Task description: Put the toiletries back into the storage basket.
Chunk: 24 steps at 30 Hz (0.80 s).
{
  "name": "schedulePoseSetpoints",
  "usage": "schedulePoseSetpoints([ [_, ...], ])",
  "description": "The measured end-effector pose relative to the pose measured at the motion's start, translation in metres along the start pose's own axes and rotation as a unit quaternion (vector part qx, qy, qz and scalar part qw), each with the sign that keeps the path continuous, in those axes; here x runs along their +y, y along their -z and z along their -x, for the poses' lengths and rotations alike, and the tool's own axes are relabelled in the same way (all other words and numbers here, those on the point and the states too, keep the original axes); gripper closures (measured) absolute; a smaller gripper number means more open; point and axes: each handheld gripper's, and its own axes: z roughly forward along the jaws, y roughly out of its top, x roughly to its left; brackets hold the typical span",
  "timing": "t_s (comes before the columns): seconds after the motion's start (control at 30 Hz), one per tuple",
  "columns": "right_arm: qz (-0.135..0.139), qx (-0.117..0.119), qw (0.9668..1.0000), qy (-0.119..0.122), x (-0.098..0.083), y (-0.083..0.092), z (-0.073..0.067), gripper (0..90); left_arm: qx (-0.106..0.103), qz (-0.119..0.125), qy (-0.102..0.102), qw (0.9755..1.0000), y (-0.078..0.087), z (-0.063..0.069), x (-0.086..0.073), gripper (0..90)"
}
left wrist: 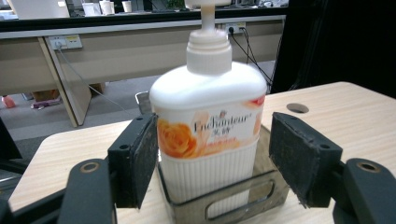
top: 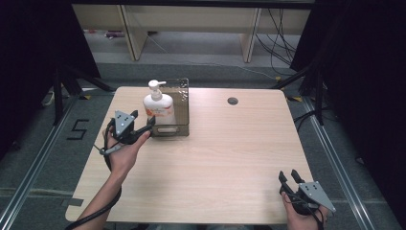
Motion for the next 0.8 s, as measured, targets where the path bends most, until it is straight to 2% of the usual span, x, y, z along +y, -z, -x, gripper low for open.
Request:
schedulePoseSetpoints([
  [0.27,-0.001,0.003,1.0,-0.003,0.0,0.0,0.0,53.4,-0.007,-0.006,-0.004,0.9999,0.007,-0.003,-0.022,32.8],
  [0.33,0.002,0.0,1.0,0.003,0.0,0.0,0.0,53.3,-0.009,-0.012,-0.006,0.9999,0.009,-0.005,-0.028,32.9],
  [0.4,-0.01,-0.001,1.0,0.002,0.0,0.001,0.0,53.2,-0.01,-0.013,-0.004,0.9999,0.01,-0.007,-0.035,32.8],
  [0.5,-0.006,0.003,1.0,-0.004,-0.001,0.0,-0.001,53.1,-0.009,-0.022,-0.006,0.9997,0.012,-0.011,-0.045,33.0],
  [0.6,0.005,0.003,1.0,0.004,-0.001,-0.002,0.0,52.8,-0.009,-0.031,-0.007,0.9994,0.014,-0.014,-0.057,33.0],
  [0.8,-0.003,0.003,1.0,-0.001,-0.001,-0.001,-0.001,52.7,-0.014,-0.044,-0.009,0.9989,0.016,-0.02,-0.077,33.0],
])
